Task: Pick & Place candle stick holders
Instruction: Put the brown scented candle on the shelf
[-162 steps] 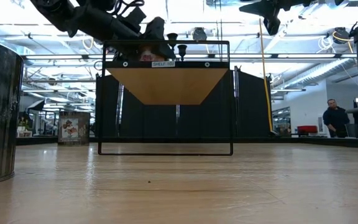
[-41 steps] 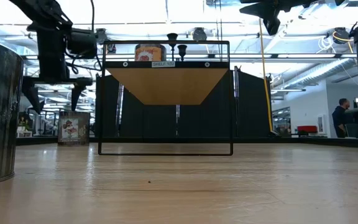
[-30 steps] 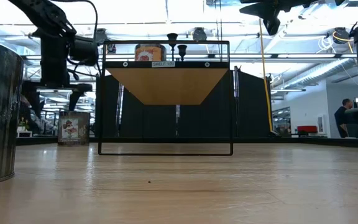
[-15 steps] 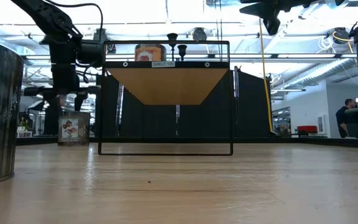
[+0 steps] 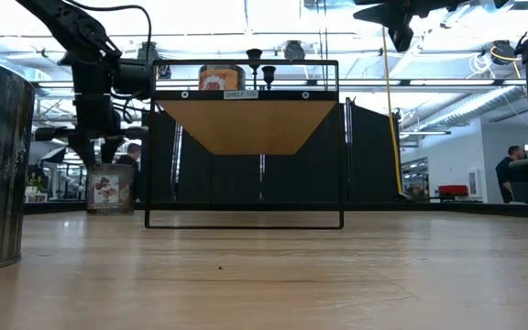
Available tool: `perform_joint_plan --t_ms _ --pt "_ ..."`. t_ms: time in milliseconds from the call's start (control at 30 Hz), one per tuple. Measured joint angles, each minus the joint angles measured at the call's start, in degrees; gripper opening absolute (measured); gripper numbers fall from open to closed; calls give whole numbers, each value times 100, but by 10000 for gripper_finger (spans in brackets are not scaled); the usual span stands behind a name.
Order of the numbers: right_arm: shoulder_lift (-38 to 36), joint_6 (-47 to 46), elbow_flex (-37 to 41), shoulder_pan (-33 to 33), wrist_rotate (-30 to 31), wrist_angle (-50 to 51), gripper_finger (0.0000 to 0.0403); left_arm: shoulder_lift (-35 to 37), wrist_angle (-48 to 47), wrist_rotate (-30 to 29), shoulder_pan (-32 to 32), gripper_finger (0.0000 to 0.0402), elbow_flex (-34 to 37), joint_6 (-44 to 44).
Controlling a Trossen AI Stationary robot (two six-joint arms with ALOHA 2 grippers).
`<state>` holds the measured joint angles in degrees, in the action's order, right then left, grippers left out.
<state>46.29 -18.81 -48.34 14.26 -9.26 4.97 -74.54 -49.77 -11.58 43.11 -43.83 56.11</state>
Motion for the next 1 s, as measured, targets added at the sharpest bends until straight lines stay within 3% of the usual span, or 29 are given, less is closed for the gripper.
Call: perform_joint_plan --t_ms 333,633,1000 --pt "1 0 0 1 0 0 105 -9 -18 -60 0 8 11 -265" --pt "1 0 0 1 2 0 105 154 -9 -67 0 5 24 -399" --pt "0 0 0 2 2 -2 105 1186 -92 156 2 2 44 -388"
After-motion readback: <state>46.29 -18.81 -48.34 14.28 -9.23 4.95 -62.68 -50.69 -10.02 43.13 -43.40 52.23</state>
